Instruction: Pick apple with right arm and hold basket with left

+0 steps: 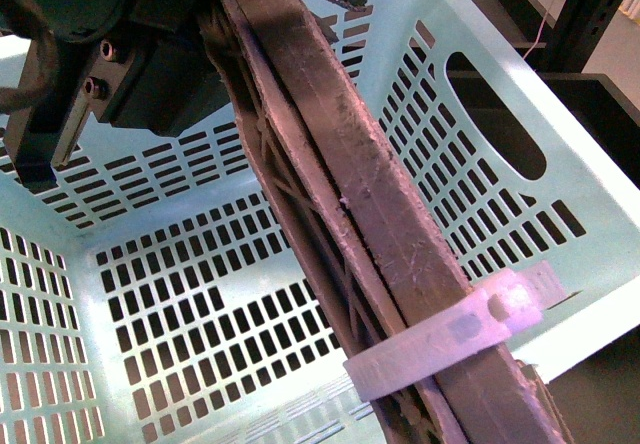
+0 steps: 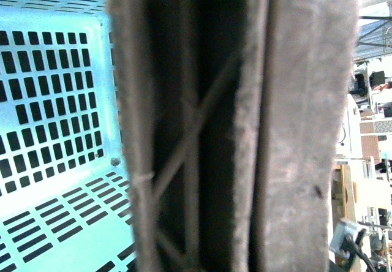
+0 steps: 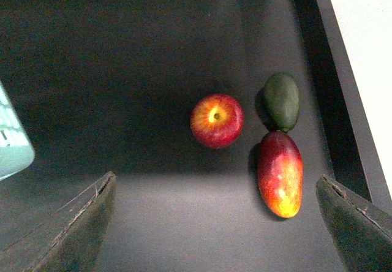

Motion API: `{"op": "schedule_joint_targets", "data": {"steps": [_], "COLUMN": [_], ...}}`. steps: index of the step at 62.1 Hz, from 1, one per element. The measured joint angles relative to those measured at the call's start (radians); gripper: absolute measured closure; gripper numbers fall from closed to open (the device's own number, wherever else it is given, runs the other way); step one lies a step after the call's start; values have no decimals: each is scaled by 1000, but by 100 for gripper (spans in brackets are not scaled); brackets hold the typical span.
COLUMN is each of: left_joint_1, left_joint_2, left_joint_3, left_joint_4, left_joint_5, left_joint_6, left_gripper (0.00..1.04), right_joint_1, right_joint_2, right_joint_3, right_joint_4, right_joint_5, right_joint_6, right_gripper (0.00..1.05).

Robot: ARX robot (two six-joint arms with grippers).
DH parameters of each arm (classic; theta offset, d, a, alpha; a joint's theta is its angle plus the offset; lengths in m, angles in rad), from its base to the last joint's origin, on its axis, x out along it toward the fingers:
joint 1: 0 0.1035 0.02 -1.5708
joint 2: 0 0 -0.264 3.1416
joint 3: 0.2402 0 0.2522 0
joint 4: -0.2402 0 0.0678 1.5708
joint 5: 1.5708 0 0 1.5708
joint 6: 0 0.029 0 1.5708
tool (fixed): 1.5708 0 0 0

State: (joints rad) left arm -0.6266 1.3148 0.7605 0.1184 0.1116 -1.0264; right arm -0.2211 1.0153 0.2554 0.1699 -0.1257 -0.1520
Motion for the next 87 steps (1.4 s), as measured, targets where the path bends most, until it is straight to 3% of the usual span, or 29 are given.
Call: {"op": "schedule_joint_targets", "data": {"steps": [11, 33, 62, 87], "left_joint_1": [0, 0, 0, 0], "left_joint_2": [0, 0, 0, 0], "left_joint_3": [0, 0, 0, 0], "left_joint_4": [0, 0, 0, 0], "left_joint_5": [0, 3, 3, 4], "left_joint_6": [0, 0, 0, 0], "left_gripper": [91, 91, 91, 91], "right_joint_1": [32, 58, 99, 84], "right_joint_2": [406, 959, 1196, 1328], "right_joint_3": [126, 383, 610, 781], "right_joint_4": [175, 245, 187, 116], "right_joint_5": [21, 123, 182, 227], "right_joint_6": [0, 4, 28, 55], "right_gripper": [9, 9, 9, 9]}}
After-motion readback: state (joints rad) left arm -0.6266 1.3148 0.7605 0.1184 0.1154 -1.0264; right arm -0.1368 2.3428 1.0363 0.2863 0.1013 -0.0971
